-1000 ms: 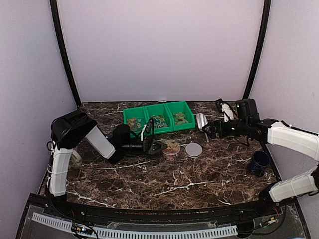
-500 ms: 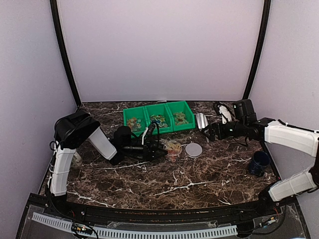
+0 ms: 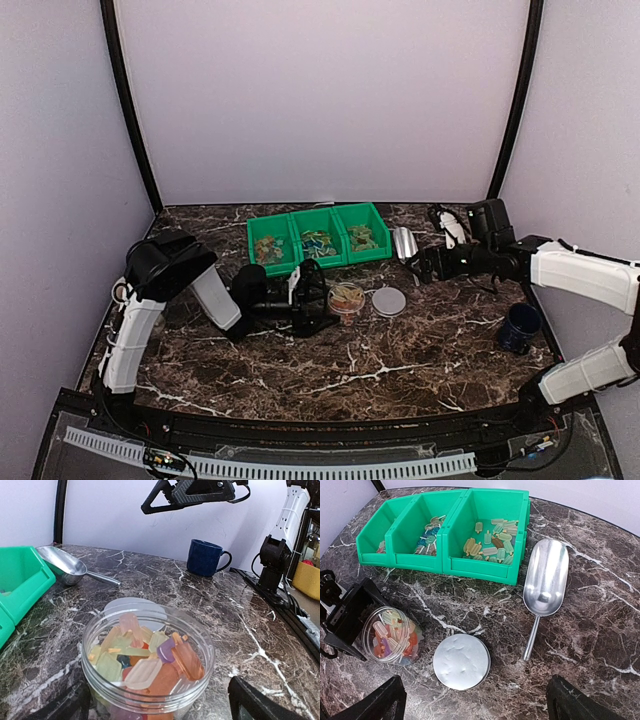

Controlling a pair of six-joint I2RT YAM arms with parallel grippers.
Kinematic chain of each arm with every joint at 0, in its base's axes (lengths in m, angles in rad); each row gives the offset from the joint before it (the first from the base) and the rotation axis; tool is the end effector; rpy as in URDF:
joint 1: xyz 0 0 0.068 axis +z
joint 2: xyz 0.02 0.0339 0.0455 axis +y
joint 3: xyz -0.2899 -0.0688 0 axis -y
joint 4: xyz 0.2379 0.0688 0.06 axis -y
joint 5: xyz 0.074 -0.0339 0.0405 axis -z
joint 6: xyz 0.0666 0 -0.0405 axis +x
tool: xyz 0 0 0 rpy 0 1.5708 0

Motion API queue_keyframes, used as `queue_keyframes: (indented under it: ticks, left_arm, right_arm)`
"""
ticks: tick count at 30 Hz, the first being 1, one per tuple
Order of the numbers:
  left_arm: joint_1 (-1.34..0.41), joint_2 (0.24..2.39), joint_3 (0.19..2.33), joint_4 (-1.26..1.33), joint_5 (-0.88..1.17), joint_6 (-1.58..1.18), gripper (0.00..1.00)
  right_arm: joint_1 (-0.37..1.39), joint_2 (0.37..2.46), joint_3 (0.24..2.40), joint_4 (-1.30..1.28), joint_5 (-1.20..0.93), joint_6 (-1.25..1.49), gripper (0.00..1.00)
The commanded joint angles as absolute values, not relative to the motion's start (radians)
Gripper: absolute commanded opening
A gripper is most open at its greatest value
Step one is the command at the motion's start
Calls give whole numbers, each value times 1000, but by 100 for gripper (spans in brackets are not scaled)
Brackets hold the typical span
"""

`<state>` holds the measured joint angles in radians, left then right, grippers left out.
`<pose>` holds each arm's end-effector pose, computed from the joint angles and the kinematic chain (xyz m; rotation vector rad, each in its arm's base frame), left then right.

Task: Pack the candies
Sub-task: Hold the packing bottle at the center of the board.

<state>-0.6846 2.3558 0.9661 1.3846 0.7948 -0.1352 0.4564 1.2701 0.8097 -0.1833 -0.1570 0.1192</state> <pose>0.3165 -0.3198 0.0948 1.0702 1.3501 -1.2423 0.2519 0.1353 0.2546 -0.4644 2.2013 0.4885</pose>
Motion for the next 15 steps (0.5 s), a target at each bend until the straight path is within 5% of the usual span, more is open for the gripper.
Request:
queue_keyframes:
  ticks: [1,15]
  left_arm:
    - [-689,2434,938,1404,765,-61,98]
    - [-751,2428,963,1224,634,165,97]
  right_arm:
    - [462,1266,853,-185,-144,101,98]
    - [494,1348,921,-233,-134,64,98]
